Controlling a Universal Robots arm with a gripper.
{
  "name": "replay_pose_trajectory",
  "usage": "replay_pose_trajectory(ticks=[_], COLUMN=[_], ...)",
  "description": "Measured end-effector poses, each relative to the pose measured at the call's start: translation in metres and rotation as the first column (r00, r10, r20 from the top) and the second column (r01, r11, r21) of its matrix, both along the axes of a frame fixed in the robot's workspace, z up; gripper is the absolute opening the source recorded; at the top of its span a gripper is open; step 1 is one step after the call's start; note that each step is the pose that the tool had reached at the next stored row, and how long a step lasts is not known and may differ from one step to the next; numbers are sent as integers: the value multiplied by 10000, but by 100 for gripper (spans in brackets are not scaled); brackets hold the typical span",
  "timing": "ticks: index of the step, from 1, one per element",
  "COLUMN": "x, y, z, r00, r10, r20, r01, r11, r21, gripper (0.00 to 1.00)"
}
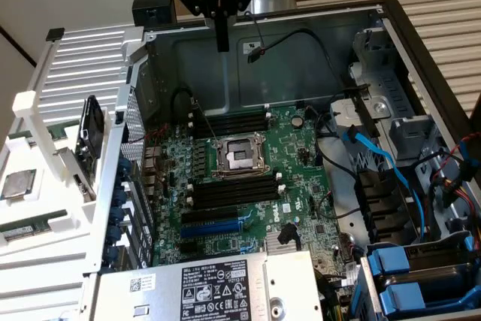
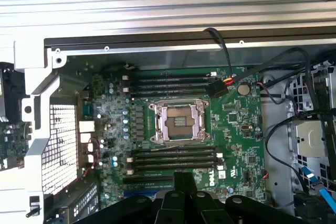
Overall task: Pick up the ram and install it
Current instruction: 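Reach for the ram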
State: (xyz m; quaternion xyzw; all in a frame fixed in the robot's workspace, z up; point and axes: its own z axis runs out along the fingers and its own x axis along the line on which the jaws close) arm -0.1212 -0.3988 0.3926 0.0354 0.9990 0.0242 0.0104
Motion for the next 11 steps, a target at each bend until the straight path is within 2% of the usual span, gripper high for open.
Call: replay_pose_trajectory(ticks=[11], x=[-9], y=[0], z=[0], r00=[10000], r10=[0], r20=[1], r01=[0], r11=[10000], r21=[0], gripper=[11])
